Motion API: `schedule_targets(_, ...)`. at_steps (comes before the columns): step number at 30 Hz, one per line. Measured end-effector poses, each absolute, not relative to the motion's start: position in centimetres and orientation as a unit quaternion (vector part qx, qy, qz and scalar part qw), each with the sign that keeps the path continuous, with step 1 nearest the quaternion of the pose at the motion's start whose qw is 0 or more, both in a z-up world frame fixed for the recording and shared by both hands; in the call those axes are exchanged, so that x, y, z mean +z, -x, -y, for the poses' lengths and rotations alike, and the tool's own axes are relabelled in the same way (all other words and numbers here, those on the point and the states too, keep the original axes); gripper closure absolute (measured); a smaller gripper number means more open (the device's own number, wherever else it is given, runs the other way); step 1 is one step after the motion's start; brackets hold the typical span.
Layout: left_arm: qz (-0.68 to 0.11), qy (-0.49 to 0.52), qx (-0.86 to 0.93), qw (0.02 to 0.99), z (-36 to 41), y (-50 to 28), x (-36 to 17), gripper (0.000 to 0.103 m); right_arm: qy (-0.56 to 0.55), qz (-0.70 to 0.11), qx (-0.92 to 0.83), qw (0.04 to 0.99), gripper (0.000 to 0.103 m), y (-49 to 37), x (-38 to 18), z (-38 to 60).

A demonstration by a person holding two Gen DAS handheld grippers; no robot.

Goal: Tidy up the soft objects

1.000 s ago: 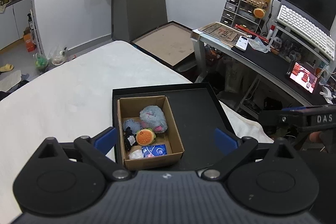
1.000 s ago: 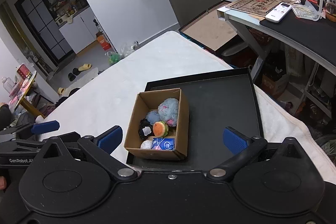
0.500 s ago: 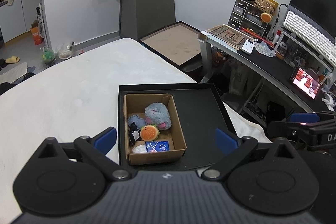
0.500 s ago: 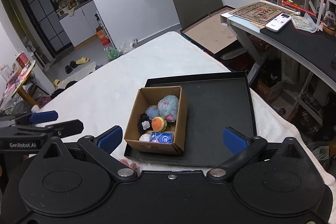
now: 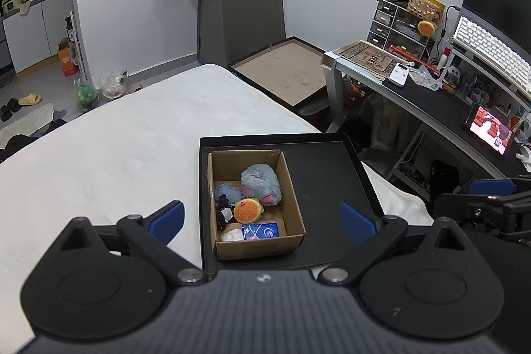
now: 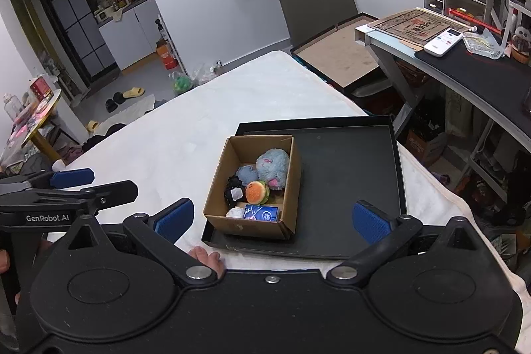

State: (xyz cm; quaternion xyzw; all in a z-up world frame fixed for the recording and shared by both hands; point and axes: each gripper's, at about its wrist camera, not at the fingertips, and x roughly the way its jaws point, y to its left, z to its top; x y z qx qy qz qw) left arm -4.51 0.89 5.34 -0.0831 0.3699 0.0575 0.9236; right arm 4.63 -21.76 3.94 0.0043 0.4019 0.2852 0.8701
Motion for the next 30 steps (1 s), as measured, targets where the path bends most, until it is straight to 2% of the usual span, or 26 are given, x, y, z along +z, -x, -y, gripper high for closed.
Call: schedule_targets(30, -0.371, 0.081, 0.058, 0.923, -0.30, 4.24, 5.30, 0.004, -0.018, -0.405, 0.284, 0.869, 0.000, -4.58, 3.61, 22.25)
